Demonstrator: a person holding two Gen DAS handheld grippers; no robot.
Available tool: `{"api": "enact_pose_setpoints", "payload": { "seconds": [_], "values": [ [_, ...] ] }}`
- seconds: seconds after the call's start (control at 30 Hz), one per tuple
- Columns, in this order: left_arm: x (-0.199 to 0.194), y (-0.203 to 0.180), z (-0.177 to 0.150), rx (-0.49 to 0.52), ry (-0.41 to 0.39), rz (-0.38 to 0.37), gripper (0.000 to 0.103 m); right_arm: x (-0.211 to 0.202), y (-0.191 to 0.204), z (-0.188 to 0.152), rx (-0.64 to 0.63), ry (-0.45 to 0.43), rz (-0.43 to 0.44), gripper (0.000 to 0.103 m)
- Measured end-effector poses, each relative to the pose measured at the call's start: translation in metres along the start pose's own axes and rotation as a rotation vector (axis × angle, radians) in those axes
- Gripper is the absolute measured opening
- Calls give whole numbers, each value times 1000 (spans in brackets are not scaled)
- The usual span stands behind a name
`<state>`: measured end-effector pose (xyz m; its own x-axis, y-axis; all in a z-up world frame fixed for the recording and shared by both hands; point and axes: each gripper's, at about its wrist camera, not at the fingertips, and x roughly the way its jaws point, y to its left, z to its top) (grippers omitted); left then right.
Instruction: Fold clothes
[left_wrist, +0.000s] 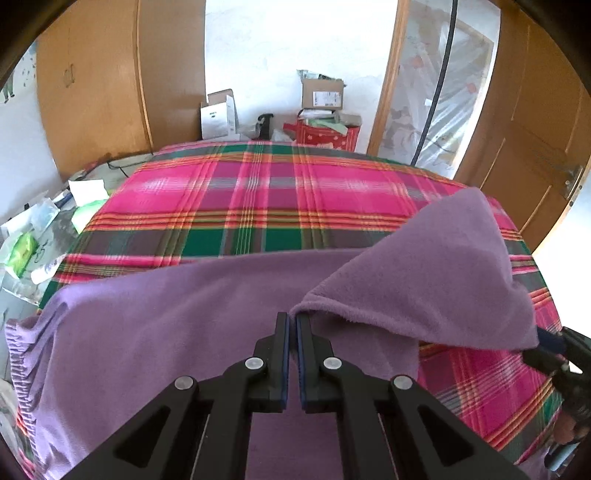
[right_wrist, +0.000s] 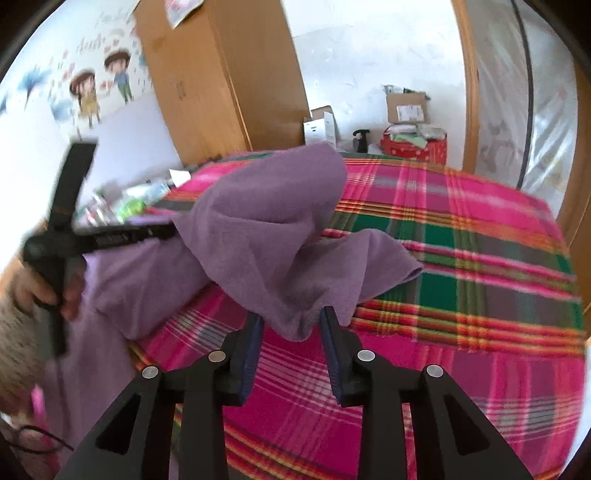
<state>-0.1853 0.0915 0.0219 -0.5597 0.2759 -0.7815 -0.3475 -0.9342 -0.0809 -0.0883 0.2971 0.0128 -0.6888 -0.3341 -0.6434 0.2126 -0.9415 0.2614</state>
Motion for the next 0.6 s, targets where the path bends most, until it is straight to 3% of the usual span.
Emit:
{"api": "enact_pose_setpoints", "payload": {
  "seconds": [0.13,0.3,0.6],
  "values": [
    [2,2,-3,-4,9,-2,4,-8,-16,4,128,-34,38,33],
    [4,4,-8,-10,19,-5,4,-3,-40,12,298,-45,26,33],
    [2,-2,-12,3,38,-15,4,37,-39,27,317,36,-24,33]
  ]
}}
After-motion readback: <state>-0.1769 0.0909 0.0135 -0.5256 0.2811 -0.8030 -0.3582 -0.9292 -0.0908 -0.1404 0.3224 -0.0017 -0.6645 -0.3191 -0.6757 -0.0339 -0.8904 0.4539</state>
